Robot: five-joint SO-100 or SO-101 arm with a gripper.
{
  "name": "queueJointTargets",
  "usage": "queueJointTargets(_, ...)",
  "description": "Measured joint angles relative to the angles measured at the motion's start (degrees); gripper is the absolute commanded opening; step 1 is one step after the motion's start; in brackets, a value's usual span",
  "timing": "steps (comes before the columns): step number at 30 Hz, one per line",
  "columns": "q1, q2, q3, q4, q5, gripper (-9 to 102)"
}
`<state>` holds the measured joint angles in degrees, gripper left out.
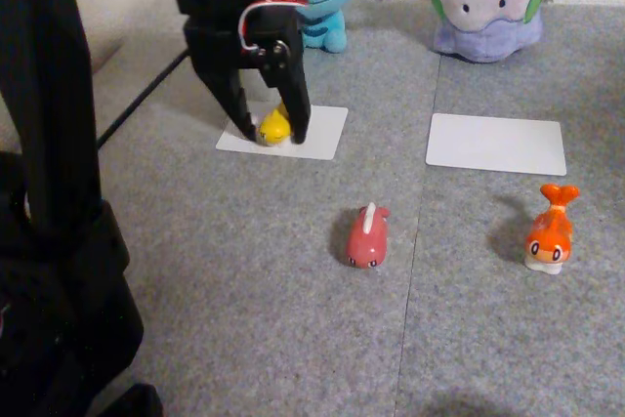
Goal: Wooper wants to eat egg sudhi, and Goomy wants to eat shrimp sushi
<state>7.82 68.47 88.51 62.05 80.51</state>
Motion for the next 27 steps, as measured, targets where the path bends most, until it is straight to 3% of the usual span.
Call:
queueJointTargets(7, -0.8, -0.1, -0.3, 0.2, 0.4, 50)
queueJointTargets(19, -2.2, 21.7, -0.8, 11.6, 1.8, 50)
queueJointTargets(22, 2.1, 26.5, -0.8, 15.3, 0.6, 50)
queueJointTargets(27, 18.3, 27.4, -0.8, 17.1, -7.9, 50)
